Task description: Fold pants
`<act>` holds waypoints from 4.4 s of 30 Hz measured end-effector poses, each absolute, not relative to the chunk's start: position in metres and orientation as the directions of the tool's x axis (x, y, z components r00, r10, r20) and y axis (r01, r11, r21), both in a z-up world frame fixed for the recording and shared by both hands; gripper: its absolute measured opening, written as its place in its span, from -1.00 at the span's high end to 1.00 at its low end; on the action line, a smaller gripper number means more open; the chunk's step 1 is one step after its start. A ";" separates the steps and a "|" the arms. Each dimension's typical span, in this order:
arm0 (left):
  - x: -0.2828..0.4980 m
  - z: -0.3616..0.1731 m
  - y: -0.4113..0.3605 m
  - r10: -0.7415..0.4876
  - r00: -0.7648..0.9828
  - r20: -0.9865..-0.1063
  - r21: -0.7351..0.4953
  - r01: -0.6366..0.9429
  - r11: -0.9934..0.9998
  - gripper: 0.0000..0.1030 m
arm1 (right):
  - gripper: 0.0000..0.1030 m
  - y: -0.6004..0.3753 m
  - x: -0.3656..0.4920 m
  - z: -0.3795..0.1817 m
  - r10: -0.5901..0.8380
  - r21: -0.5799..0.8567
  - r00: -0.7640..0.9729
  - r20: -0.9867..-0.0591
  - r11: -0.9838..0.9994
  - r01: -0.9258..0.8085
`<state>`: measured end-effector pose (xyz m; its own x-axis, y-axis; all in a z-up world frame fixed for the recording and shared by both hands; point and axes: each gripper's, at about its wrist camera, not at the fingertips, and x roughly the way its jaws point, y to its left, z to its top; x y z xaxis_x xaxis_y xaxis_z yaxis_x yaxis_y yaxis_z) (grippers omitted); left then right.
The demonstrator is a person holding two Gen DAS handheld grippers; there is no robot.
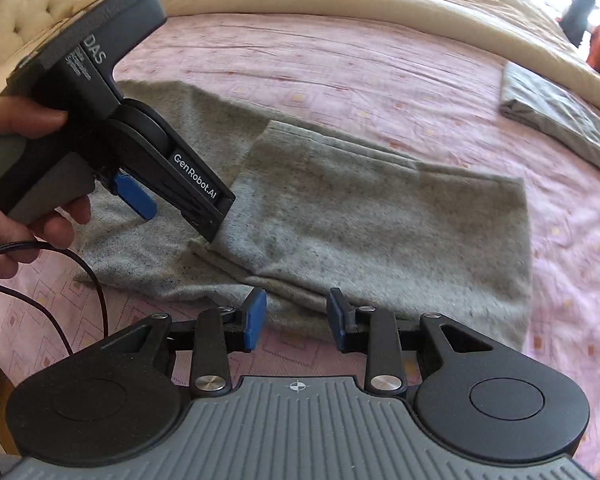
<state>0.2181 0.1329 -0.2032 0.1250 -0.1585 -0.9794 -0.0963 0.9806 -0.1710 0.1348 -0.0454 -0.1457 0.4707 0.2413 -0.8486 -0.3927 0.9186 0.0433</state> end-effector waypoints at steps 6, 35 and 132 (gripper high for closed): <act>0.221 -0.193 0.134 -0.278 0.175 -0.944 -0.294 -0.070 0.953 -0.69 | 0.38 -0.065 0.125 -0.148 0.209 0.082 0.461 -0.863 0.957 -0.279; 0.239 -0.166 0.080 -0.256 0.180 -0.950 -0.254 0.037 0.966 0.69 | 0.38 -0.087 0.113 -0.145 0.254 0.147 0.480 -0.840 0.957 -0.249; 0.161 -0.154 0.380 0.081 0.345 -0.935 0.039 -0.127 0.991 -0.26 | 0.69 0.093 0.156 -0.160 0.260 0.196 0.412 -0.873 0.962 -0.191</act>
<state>0.1608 0.3804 -0.1540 0.3447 0.0807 -0.9352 -0.1267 0.9912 0.0388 0.1555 0.0929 -0.1600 0.4122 0.2596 -0.8733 -0.1911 0.9619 0.1957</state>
